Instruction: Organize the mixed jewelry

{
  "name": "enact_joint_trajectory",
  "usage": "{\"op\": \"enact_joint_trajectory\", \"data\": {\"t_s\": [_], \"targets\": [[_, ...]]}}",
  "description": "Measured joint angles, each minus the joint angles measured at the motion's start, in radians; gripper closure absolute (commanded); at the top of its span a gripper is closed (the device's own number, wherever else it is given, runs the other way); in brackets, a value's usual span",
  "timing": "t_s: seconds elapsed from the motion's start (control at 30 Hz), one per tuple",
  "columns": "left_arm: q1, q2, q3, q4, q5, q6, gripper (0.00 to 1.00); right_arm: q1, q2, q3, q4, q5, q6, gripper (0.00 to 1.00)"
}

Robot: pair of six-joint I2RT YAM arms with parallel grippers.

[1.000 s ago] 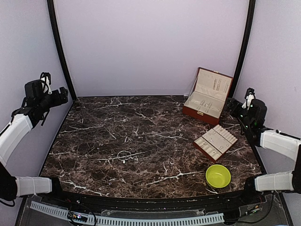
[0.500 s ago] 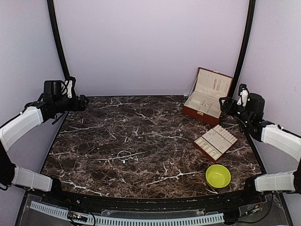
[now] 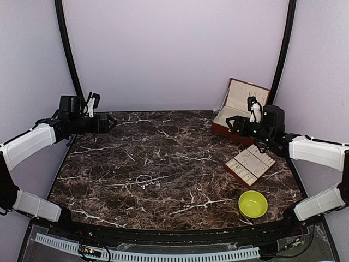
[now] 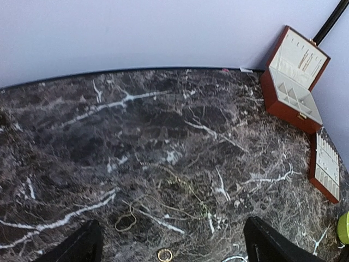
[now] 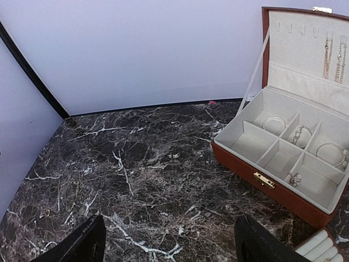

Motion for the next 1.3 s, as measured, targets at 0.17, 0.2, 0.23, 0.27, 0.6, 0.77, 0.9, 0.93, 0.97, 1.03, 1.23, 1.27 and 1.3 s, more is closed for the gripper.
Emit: {"op": "enact_joint_trajectory", "data": {"t_s": [0.17, 0.2, 0.23, 0.27, 0.6, 0.77, 0.9, 0.93, 0.97, 1.03, 1.23, 1.27, 1.3], "targets": [[-0.058, 0.001, -0.082, -0.019, 0.006, -0.016, 0.17, 0.026, 0.067, 0.008, 0.033, -0.005, 0.003, 0.18], [-0.069, 0.002, -0.091, -0.024, 0.007, -0.021, 0.19, 0.030, 0.075, 0.009, 0.040, -0.005, 0.006, 0.18], [-0.079, 0.003, -0.099, -0.027, 0.008, -0.025, 0.20, 0.034, 0.082, 0.009, 0.048, -0.005, 0.007, 0.18], [-0.090, 0.005, -0.105, -0.028, 0.007, -0.032, 0.24, 0.038, 0.088, 0.009, 0.057, -0.005, 0.010, 0.18], [-0.243, 0.101, -0.132, -0.037, -0.026, -0.058, 0.48, 0.056, 0.105, 0.009, 0.091, -0.004, 0.017, 0.18], [-0.340, 0.169, -0.132, -0.069, -0.060, -0.071, 0.50, 0.057, 0.104, 0.008, 0.098, 0.006, 0.018, 0.19], [-0.427, 0.203, -0.132, -0.087, -0.090, -0.103, 0.56, 0.057, 0.104, 0.002, 0.103, 0.012, 0.019, 0.18], [-0.445, 0.211, -0.134, -0.085, -0.095, -0.116, 0.58, 0.057, 0.104, 0.001, 0.103, 0.013, 0.018, 0.18], [-0.456, 0.215, -0.138, -0.084, -0.098, -0.130, 0.58, 0.057, 0.104, 0.000, 0.104, 0.014, 0.018, 0.18], [-0.472, 0.217, -0.159, -0.080, -0.103, -0.167, 0.58, 0.057, 0.104, -0.001, 0.105, 0.014, 0.018, 0.18], [-0.546, 0.219, -0.188, -0.069, -0.132, -0.222, 0.57, 0.057, 0.104, -0.010, 0.109, 0.019, 0.018, 0.19], [-0.560, 0.219, -0.188, -0.062, -0.133, -0.221, 0.57, 0.057, 0.104, -0.013, 0.112, 0.021, 0.018, 0.18], [-0.571, 0.219, -0.188, -0.058, -0.134, -0.218, 0.58, 0.057, 0.104, -0.016, 0.113, 0.022, 0.018, 0.18]]}}
